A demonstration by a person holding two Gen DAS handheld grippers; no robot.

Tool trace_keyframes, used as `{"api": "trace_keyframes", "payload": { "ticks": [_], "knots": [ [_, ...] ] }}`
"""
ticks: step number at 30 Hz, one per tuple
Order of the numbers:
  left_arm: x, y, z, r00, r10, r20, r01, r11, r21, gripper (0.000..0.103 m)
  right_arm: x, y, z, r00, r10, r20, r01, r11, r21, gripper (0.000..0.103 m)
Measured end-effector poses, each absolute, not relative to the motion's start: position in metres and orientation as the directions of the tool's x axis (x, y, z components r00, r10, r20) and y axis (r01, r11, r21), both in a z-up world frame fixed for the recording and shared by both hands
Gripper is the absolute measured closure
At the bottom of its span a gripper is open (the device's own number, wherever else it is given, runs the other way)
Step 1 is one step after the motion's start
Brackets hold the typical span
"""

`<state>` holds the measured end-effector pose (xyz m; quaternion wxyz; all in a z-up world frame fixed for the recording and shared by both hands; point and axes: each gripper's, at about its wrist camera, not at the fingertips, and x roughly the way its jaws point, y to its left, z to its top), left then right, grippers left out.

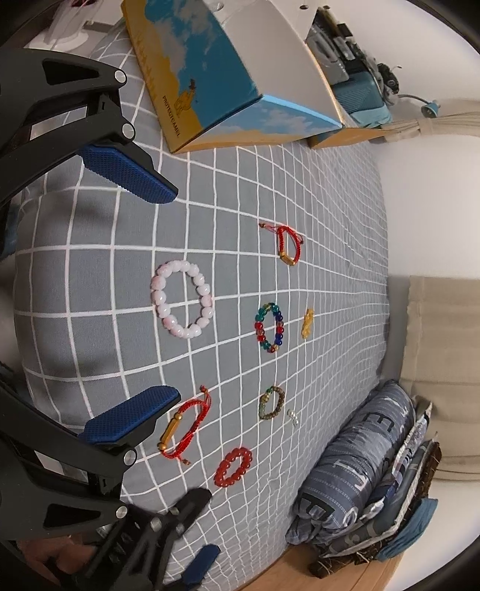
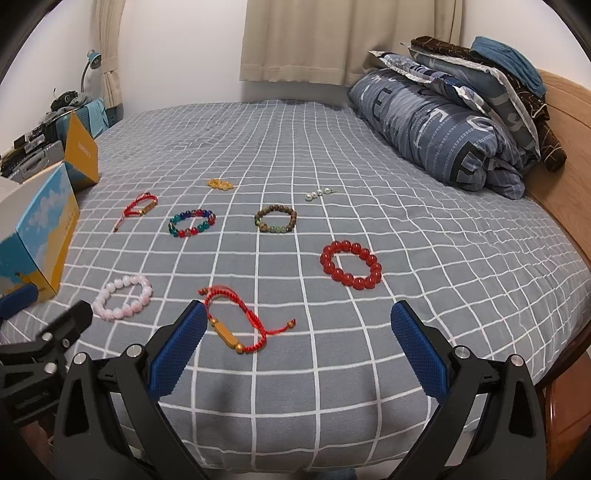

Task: Organize jewelry
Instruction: 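Grasp the multicolour bead bracelet with left tool while right tool grasps red bead bracelet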

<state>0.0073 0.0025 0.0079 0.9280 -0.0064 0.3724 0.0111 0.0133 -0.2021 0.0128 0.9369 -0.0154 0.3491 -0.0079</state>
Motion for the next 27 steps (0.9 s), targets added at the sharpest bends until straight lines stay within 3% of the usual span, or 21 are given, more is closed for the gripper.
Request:
{"api": "trace_keyframes", "payload": {
  "ticks": [10,20,27],
  "knots": [
    [0.079,0.005,0.034,0.678,-0.027,-0.734,-0.007,0.999,-0.044,0.006,0.078,-0.218,0.05,0.709,-0.066,-0.702,0.033,0.998,-0.06,0.007],
    [0.203,-0.015,-0.015,0.526,-0.033,-0.85,0.028,0.999,-0.022,0.006,0.17,-0.251,-0.02,0.521,-0.106,-0.847,0.075,0.994,-0.079,0.007],
    [0.239,-0.018,-0.047,0.478,-0.041,-0.877,0.034,0.999,-0.028,0.006,0.187,-0.264,-0.057,0.455,-0.073,-0.888,0.069,0.997,-0.046,0.007]
  ]
}}
